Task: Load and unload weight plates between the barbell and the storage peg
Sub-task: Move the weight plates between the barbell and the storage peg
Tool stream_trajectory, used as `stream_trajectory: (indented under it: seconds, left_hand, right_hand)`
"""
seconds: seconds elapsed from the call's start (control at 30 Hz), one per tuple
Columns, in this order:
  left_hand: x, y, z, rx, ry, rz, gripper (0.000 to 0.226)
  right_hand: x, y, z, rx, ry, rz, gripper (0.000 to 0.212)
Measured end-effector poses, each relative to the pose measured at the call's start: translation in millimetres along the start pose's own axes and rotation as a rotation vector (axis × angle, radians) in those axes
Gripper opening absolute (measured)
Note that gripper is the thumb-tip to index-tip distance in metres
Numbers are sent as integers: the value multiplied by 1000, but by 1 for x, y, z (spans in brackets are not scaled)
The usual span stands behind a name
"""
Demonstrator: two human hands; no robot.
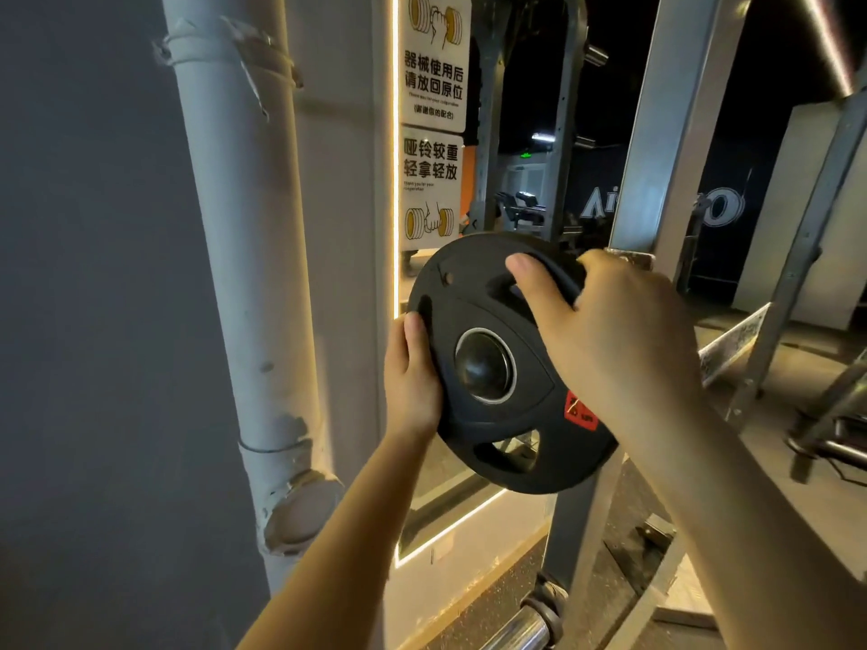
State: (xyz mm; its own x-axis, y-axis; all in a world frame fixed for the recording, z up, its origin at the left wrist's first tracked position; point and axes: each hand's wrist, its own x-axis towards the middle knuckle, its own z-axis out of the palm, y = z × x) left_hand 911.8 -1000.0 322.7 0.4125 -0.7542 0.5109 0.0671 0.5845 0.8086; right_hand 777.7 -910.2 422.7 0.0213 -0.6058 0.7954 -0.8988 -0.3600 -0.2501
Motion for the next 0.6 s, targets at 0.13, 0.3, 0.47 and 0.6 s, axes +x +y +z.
stream_trajectory:
  seconds: [0.13, 0.3, 0.47, 0.6]
  left_hand:
    - [-15, -4, 5, -106, 57, -127, 34]
    - [-46, -11, 18, -331, 88, -469, 41]
    - [-50, -13, 28, -367, 123, -502, 41]
    - [-47, -10, 26, -310, 115, -439, 28]
  right_hand:
    - [19, -1, 1, -41, -83, -7, 55]
    - [71, -21, -1, -150, -421, -64, 55]
    - [83, -25, 1, -214, -517, -95, 56]
    - [75, -15, -3, -149, -457, -87, 57]
